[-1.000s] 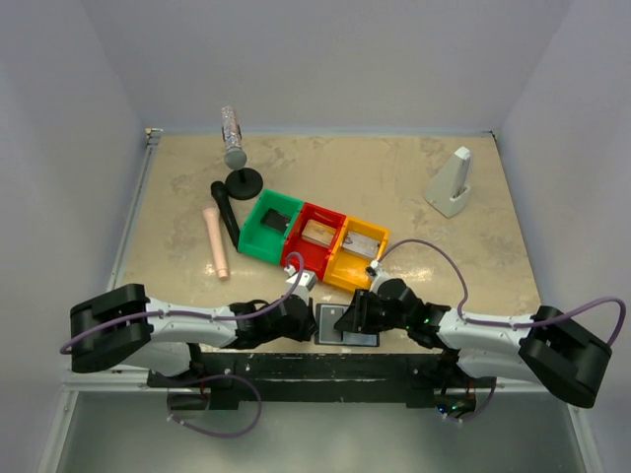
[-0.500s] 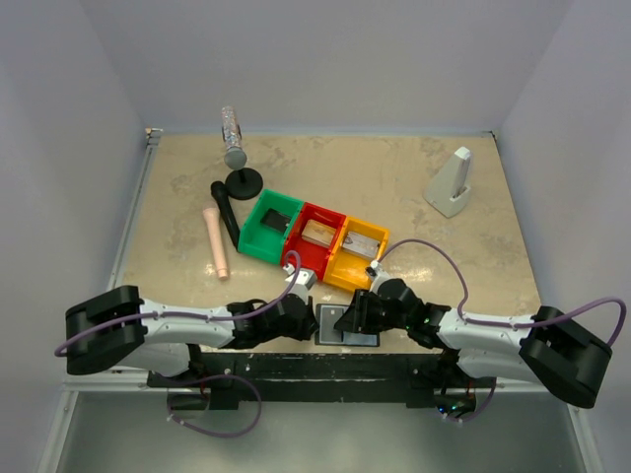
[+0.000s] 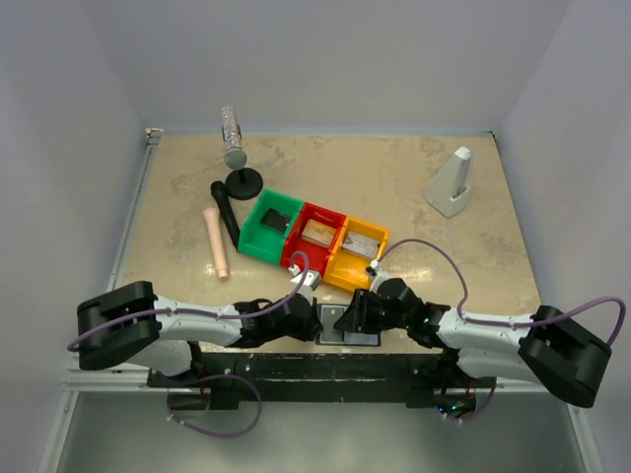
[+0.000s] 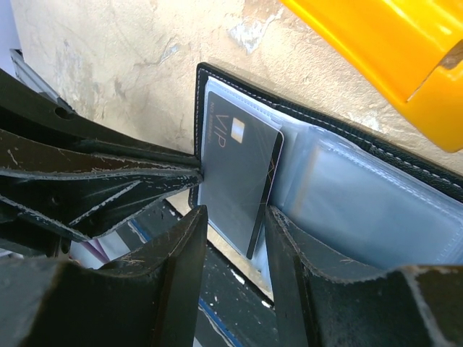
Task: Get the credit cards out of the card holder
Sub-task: Remove the credit card from the card holder.
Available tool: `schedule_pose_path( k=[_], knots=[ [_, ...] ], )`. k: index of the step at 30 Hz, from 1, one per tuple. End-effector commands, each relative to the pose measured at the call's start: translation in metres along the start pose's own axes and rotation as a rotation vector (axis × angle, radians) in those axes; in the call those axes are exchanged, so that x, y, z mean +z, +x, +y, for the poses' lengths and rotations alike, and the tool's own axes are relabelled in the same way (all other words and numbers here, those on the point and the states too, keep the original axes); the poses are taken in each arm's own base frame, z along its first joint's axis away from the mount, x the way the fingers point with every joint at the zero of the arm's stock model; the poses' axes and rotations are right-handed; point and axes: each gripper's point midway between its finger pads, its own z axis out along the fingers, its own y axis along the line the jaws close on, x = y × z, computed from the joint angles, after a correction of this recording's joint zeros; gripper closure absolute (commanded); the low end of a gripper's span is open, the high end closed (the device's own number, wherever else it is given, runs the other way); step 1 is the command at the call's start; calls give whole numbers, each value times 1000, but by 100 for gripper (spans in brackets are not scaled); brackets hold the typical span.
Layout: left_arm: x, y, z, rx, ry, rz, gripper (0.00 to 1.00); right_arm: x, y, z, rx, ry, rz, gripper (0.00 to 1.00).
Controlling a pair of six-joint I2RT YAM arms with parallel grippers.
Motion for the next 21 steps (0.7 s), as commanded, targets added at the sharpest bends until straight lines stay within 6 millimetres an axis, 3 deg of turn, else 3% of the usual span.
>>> schedule_pose_path(
  k=[1, 13, 21],
  knots=[
    [6, -5, -19, 5, 63, 0, 91, 3, -3, 4, -19, -3, 3, 57],
    [13, 9, -16, -6, 68, 37, 94, 6, -3, 10, -12, -44, 4, 57],
    [13, 10, -16, -10, 76, 37, 95, 6, -4, 29, -34, -145, 7, 61]
  ],
)
